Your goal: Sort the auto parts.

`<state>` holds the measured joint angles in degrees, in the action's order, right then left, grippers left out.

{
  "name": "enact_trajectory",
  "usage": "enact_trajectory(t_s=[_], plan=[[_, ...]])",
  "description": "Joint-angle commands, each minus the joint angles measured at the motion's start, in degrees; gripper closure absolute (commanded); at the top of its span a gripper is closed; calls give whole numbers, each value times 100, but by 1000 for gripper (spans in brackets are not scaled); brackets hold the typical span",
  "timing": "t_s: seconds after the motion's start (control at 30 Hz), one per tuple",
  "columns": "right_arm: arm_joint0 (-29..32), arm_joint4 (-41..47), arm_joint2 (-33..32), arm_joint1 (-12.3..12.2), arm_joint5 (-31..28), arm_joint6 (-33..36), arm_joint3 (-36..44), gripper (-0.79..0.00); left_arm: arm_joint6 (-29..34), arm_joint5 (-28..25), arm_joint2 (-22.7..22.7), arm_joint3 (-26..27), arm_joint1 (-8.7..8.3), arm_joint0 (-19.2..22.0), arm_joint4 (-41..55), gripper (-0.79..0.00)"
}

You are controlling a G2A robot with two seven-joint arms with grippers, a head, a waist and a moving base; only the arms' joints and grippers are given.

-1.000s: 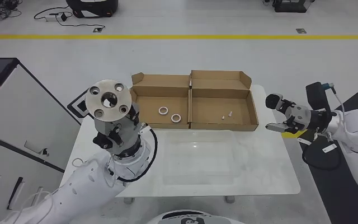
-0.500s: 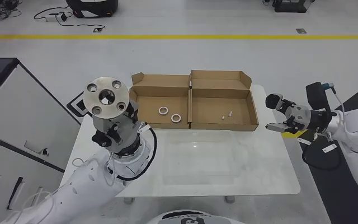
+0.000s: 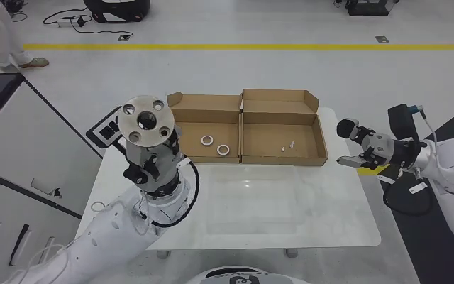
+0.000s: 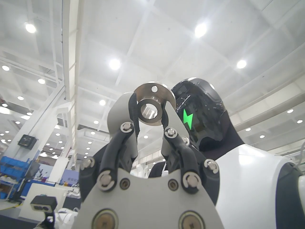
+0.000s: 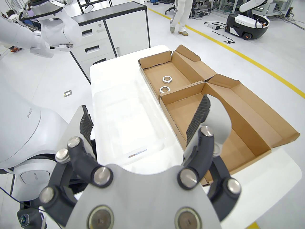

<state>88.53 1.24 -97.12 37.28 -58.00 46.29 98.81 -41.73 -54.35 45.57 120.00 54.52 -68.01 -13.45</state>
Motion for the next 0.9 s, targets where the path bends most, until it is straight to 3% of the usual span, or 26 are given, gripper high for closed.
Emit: enact_trajectory(t_s=[0.0, 0.27, 0.63, 0.87], plan=[[0, -1, 0, 0, 0, 0, 0, -785, 268, 127, 123, -74, -8, -108, -6, 0], [0, -1, 0, 0, 0, 0, 0, -785, 927, 1061, 794, -316, -39, -591, -17, 0], [0, -1, 0, 0, 0, 0, 0, -785, 1719, 2451, 1325, -486, 41, -607, -235, 0], [0, -1, 0, 0, 0, 0, 0, -785, 2194, 3076, 1617, -659, 68, -746, -626, 0]])
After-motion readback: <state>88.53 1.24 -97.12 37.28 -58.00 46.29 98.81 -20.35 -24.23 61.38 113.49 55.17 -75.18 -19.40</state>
